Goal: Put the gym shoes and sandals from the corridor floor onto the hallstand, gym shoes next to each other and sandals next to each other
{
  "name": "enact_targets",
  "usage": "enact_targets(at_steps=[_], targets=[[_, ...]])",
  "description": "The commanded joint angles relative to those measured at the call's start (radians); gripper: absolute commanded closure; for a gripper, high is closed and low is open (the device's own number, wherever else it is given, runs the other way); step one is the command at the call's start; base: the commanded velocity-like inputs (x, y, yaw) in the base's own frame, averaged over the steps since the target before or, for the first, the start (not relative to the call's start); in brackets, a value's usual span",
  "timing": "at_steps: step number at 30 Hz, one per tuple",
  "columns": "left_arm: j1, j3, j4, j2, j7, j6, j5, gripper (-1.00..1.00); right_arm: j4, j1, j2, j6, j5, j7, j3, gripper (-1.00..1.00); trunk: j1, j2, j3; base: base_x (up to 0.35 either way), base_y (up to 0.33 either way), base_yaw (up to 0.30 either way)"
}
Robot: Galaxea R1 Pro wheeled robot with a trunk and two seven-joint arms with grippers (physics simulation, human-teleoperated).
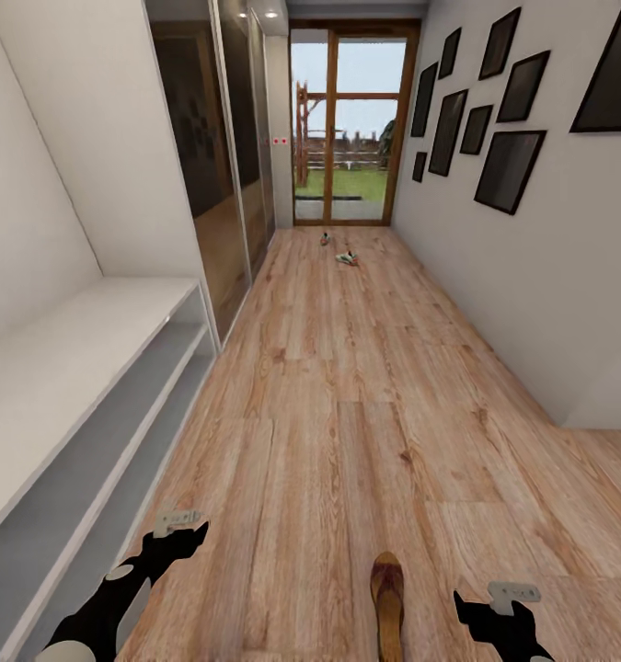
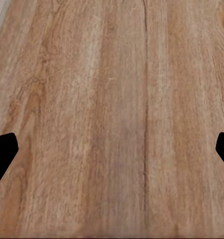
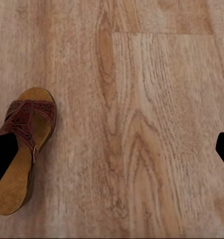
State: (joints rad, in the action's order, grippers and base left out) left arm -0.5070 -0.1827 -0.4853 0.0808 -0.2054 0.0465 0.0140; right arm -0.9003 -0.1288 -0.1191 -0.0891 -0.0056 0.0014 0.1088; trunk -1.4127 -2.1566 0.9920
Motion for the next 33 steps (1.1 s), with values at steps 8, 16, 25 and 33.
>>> enact_targets(at_steps=[8, 16, 25, 33], targets=[[-0.001, -0.006, 0.001, -0.002, -0.008, 0.003, 0.001, -1.00, -0.002, 0.000, 0.000, -0.006, -0.001, 0.000, 0.000, -1.00, 0.001, 0.000, 0.001, -0.228, 0.214, -0.004], [-0.001, -0.005, 0.001, -0.002, -0.008, 0.003, 0.001, -1.00, -0.002, 0.000, 0.000, -0.006, -0.001, 0.000, 0.000, -1.00, 0.001, 0.000, 0.001, -0.225, 0.212, -0.157], [-0.001, -0.005, 0.001, -0.004, -0.008, 0.003, 0.001, -1.00, -0.002, 0.000, 0.000, -0.006, -0.001, 0.000, 0.000, -1.00, 0.001, 0.000, 0.001, -0.072, 0.068, -0.091], [-0.002, -0.004, 0.001, -0.003, -0.013, 0.003, 0.001, -1.00, -0.003, 0.000, 0.000, -0.006, -0.001, 0.000, 0.000, -1.00, 0.001, 0.000, 0.001, -0.011, 0.010, -0.014]])
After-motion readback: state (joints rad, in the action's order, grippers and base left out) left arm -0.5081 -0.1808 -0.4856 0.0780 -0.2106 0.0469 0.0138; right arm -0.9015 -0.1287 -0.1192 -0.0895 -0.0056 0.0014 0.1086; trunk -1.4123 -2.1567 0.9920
